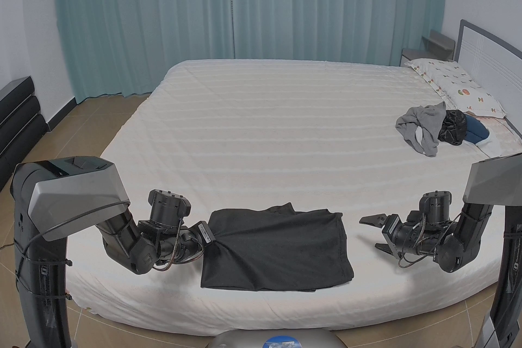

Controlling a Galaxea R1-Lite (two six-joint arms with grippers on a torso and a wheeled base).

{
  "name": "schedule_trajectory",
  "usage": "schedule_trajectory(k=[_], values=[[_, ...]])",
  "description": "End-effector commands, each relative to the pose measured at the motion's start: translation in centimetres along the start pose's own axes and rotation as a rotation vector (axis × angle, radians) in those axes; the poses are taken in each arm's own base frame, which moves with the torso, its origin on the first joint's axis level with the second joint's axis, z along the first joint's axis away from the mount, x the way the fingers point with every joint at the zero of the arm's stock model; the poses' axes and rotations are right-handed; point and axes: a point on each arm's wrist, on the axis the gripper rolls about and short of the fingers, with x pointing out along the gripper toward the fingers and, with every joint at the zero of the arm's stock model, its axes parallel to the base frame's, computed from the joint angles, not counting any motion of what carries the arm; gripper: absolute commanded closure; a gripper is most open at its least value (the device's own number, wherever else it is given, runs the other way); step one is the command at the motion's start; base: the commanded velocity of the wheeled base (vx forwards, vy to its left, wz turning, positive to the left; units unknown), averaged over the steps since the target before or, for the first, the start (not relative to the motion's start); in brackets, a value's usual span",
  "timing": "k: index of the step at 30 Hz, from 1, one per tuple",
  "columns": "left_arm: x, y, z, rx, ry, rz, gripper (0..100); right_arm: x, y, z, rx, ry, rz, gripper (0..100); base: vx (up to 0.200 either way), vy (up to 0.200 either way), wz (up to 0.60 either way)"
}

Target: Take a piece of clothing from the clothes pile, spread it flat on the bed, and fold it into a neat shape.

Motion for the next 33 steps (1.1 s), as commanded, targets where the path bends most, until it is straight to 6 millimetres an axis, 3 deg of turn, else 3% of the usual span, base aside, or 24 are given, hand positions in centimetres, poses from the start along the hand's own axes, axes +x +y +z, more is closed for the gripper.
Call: schedule_trajectory(k=[1,2,14,20,25,27,29,30,33], values=[[0.0,0.0,-0.1,0.000,0.001,0.002,100,0.0,0.0,0.0,0.000,0.000,0.000,0,0.000,0.000,0.00],[0.0,0.0,-0.1,0.000,0.001,0.002,0,0.0,0.0,0.0,0.000,0.000,0.000,0,0.000,0.000,0.00],[-0.2,0.1,0.1,-0.007,-0.005,0.002,0,0.1,-0.1,-0.1,-0.004,0.004,-0.005,0,0.000,0.000,0.00],[-1.9,-0.7,1.9,-0.068,-0.063,-0.032,0,0.3,-0.2,-0.3,-0.013,0.005,-0.011,0,0.000,0.000,0.00],[-4.4,-1.2,2.3,-0.078,-0.102,-0.049,0,0.2,-0.3,-1.0,-0.136,0.004,-0.032,0,0.000,0.000,0.00],[-6.4,-1.7,2.7,-0.076,-0.139,-0.063,0,-1.0,0.6,-0.9,-0.179,-0.059,-0.027,0,0.000,0.000,0.00],[-6.5,-1.7,2.7,-0.076,-0.142,-0.065,0,-1.1,0.8,-0.9,-0.181,-0.063,-0.025,0,0.000,0.000,0.00],[-9.7,-2.5,3.4,-0.075,-0.220,-0.086,0,-3.5,2.9,-0.5,-0.245,-0.173,-0.009,0,0.000,0.000,0.00],[-12.2,-3.2,3.6,-0.071,-0.270,-0.113,0,-5.5,4.2,-0.2,-0.294,-0.251,-0.012,0,0.000,0.000,0.00]])
